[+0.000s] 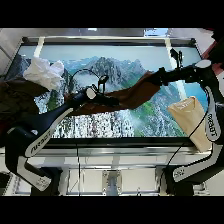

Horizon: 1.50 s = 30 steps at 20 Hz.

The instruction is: Fold the shirts.

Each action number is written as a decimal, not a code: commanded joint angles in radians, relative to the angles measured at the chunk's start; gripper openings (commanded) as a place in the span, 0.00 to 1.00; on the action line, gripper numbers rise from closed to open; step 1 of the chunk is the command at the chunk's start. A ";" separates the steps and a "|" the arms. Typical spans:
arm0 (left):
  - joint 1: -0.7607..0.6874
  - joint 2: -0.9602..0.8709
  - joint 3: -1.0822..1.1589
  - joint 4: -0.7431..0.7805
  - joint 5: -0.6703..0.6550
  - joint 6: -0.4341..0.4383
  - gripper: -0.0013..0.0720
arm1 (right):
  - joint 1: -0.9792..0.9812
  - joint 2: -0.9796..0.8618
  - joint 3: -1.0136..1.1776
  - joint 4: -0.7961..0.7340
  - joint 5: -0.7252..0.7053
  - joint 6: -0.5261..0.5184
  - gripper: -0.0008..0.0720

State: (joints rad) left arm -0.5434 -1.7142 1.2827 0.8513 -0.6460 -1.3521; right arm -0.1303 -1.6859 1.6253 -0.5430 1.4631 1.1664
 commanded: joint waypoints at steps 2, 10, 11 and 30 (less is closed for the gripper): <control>0.006 -0.039 0.063 0.035 -0.033 -0.015 0.03 | 0.168 0.013 0.111 -0.043 -0.016 0.097 0.05; 0.346 0.211 0.274 0.486 -0.246 -0.159 0.04 | 0.409 0.009 0.197 -0.181 -0.181 0.240 0.05; 0.390 0.247 0.274 0.534 -0.259 -0.179 0.04 | 0.452 0.002 0.197 -0.190 -0.220 0.255 0.05; 0.562 0.322 0.268 0.563 -0.436 -0.157 0.04 | 0.655 -0.248 0.197 0.058 -0.777 0.098 0.80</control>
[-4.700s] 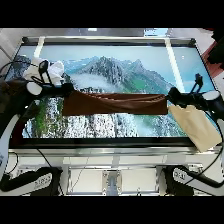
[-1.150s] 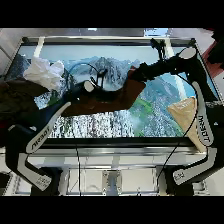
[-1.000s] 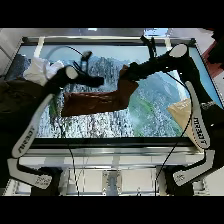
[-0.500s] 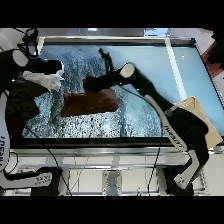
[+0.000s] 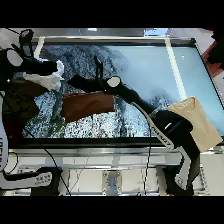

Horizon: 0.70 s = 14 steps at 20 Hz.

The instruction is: Fold the shirts.

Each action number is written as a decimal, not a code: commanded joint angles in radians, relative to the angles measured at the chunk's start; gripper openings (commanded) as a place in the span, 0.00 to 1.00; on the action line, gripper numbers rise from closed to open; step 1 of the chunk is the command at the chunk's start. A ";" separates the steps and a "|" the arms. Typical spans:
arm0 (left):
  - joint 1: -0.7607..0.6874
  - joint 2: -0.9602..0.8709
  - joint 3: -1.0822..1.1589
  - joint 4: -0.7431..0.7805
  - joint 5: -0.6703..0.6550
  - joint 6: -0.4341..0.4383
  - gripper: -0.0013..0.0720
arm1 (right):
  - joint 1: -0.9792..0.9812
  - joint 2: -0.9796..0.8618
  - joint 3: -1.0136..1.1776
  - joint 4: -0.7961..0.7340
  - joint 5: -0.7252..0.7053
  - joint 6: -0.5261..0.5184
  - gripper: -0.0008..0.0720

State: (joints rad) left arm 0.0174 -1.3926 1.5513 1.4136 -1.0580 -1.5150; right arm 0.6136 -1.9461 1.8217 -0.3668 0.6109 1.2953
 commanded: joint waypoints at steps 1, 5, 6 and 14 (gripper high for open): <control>0.001 0.001 0.000 0.001 -0.026 0.010 0.04 | -0.151 0.015 0.000 -0.223 0.142 0.018 0.80; 0.001 0.001 0.000 -0.006 0.014 0.011 0.04 | -0.330 0.008 -0.005 -0.537 0.430 0.337 0.80; 0.001 0.001 0.000 -0.008 0.025 0.010 0.04 | -0.351 0.005 -0.019 -0.560 0.476 0.336 0.80; 0.001 0.000 0.000 -0.007 0.030 0.008 0.04 | -0.356 -0.116 -0.084 -0.369 0.483 0.236 0.86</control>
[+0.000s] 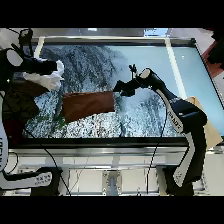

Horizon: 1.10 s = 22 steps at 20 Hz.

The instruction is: Fold the shirts.

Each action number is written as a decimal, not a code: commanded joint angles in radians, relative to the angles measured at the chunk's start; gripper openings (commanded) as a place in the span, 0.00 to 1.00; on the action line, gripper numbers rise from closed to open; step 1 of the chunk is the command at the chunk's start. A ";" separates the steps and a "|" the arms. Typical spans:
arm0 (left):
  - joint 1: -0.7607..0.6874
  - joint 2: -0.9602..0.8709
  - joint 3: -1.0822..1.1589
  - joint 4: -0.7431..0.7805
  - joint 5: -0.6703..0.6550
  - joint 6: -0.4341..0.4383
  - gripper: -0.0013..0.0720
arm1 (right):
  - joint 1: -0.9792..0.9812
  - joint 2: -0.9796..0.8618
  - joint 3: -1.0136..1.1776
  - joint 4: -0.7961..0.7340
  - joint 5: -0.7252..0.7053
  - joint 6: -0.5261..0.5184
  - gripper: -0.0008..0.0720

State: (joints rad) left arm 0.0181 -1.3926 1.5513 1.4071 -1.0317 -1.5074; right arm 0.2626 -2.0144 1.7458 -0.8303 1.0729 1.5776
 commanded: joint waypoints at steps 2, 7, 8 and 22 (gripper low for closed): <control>0.000 0.000 0.000 0.000 0.006 0.000 0.04 | -0.005 -0.085 -0.008 0.211 0.021 -0.087 0.86; 0.000 0.000 0.000 -0.001 0.011 0.001 0.04 | 0.039 -0.129 -0.008 0.341 0.011 -0.132 0.86; 0.000 0.000 0.000 -0.001 0.013 0.001 0.04 | 0.057 -0.131 -0.008 0.342 0.011 -0.132 0.86; 0.000 0.001 0.000 0.008 0.000 0.013 0.04 | 0.035 -0.103 -0.006 0.626 0.003 -0.325 0.05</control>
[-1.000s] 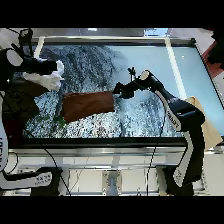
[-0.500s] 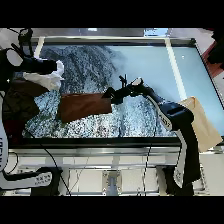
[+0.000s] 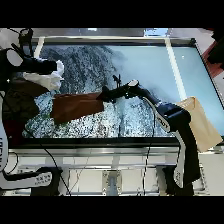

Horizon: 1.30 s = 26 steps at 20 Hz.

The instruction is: Fold the shirts.

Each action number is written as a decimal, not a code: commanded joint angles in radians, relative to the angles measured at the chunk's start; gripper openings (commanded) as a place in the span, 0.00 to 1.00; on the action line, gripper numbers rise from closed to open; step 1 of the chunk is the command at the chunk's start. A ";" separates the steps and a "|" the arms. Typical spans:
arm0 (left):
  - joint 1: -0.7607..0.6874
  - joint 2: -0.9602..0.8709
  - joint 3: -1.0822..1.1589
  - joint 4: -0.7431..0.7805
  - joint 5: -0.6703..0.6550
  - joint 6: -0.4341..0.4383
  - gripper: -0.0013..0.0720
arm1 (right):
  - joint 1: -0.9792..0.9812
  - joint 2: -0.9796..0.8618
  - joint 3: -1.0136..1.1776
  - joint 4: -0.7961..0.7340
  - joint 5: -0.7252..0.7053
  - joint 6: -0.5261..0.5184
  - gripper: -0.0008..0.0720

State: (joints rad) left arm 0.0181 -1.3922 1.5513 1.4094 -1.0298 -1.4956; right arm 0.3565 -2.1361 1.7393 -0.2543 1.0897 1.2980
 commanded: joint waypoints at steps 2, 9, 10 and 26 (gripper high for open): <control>0.000 0.000 0.000 0.005 -0.002 0.001 0.04 | -0.146 0.057 0.000 0.011 -0.023 -0.046 0.05; 0.000 0.000 0.000 0.004 -0.001 0.000 0.04 | -0.550 0.263 0.000 -0.116 0.096 -0.031 0.05; 0.000 0.000 0.000 0.003 -0.001 -0.001 0.04 | -0.610 0.299 0.000 -0.154 0.130 -0.005 0.05; -0.001 0.000 0.000 -0.077 -0.063 -0.060 0.04 | -1.278 0.716 -0.064 -1.199 0.750 0.172 0.05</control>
State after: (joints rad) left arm 0.0174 -1.3922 1.5513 1.3445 -1.0630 -1.5547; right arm -0.8780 -1.4464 1.7016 -1.2087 1.7832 1.4521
